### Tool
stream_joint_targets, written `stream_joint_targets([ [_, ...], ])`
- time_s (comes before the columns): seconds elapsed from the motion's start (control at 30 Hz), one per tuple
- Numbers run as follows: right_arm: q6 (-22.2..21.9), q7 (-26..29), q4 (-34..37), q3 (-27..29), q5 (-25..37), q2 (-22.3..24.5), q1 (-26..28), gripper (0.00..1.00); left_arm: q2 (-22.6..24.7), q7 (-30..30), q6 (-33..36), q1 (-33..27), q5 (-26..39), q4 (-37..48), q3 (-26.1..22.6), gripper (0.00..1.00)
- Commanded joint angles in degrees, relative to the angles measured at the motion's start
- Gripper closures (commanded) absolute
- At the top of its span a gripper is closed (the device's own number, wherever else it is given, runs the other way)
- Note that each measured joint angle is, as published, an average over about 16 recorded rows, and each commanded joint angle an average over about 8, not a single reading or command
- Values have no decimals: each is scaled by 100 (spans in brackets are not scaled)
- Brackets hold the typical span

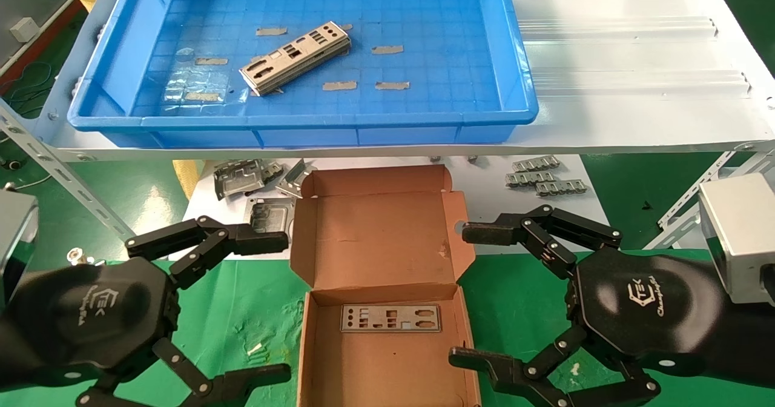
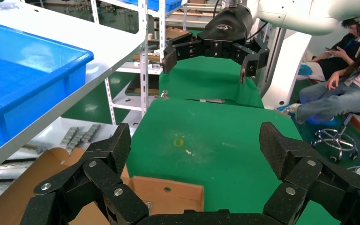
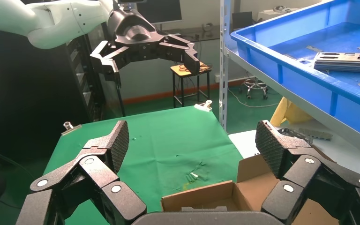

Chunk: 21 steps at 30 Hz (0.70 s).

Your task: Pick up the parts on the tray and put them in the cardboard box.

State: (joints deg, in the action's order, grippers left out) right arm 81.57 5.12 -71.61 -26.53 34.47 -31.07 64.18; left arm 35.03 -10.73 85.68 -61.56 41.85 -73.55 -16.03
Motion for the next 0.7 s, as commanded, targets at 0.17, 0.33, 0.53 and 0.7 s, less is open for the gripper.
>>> stream_joint_targets([
  [0.17,0,0,0,0,0,0,0,0,0,0,0,-2,0,2,0,0],
  [0.33,0,0,0,0,0,0,0,0,0,0,0,-2,0,2,0,0],
  [0.53,0,0,0,0,0,0,0,0,0,0,0,-2,0,2,0,0],
  [0.7,0,0,0,0,0,0,0,0,0,0,0,-2,0,2,0,0],
])
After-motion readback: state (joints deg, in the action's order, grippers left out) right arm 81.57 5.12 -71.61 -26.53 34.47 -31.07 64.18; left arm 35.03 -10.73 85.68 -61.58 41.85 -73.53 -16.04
